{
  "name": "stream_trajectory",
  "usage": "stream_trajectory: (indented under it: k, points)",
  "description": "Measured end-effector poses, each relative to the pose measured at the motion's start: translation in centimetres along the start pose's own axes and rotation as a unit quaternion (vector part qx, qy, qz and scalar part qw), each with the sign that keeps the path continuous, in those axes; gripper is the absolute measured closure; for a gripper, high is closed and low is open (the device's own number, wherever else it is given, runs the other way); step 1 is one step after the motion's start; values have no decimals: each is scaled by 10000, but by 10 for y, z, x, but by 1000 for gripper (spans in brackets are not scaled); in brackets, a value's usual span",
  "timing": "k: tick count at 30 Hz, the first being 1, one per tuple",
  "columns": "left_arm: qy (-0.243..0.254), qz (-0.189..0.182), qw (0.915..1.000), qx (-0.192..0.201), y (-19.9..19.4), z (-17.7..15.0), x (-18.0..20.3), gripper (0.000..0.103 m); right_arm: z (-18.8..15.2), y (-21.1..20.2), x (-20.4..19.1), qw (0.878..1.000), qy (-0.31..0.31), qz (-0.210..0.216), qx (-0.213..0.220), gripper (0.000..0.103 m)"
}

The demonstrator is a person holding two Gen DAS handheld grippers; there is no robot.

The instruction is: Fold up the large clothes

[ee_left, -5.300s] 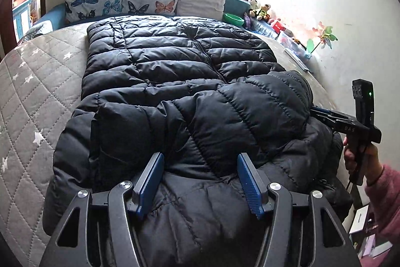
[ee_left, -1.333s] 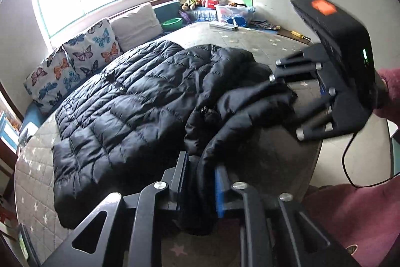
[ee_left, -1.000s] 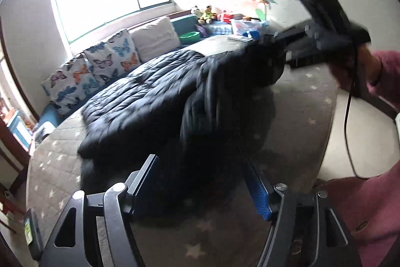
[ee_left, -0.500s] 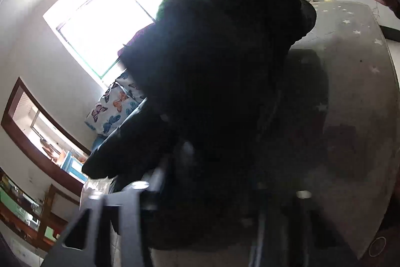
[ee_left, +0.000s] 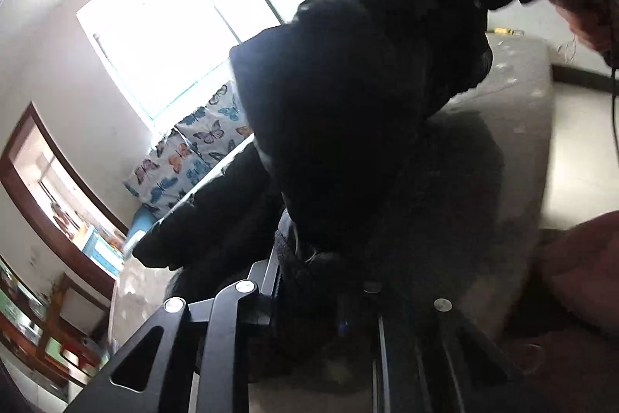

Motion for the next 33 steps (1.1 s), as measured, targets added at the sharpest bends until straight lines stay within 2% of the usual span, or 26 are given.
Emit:
stream_trajectory:
  k: [5,9,14,20,25,29,33]
  points:
    - [-294,-172,9994,35,-55,-8,-3,82,0,-26,-28,9997,-168,203,1,85]
    - [-569,-145,9983,14,-56,5,-15,82,19,-24,-28,9992,-326,201,66,86]
    - [-845,-14,9964,72,-33,35,-38,82,59,-7,1,9994,-218,138,229,86]
    - [-1042,155,9944,-36,20,80,-81,82,113,24,55,9996,-79,19,279,87]
    - [-1141,205,9929,-262,93,113,-118,82,158,73,115,9995,179,-214,170,87]
    - [-1297,144,9892,-661,164,133,-141,82,182,124,169,9968,713,-359,62,87]
    - [-1674,-126,9777,-1264,236,134,-150,83,187,175,215,9908,1246,-490,-176,87]
Point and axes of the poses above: each gripper's, at about its wrist camera, not at the fingertips, and y roughly the way its jaws point, x to its right, z to its top, the point moved 6 cm from there along y, roughly the way its jaws point, and after that the axes turned 8 degrees about z, right-handed, at the moved point
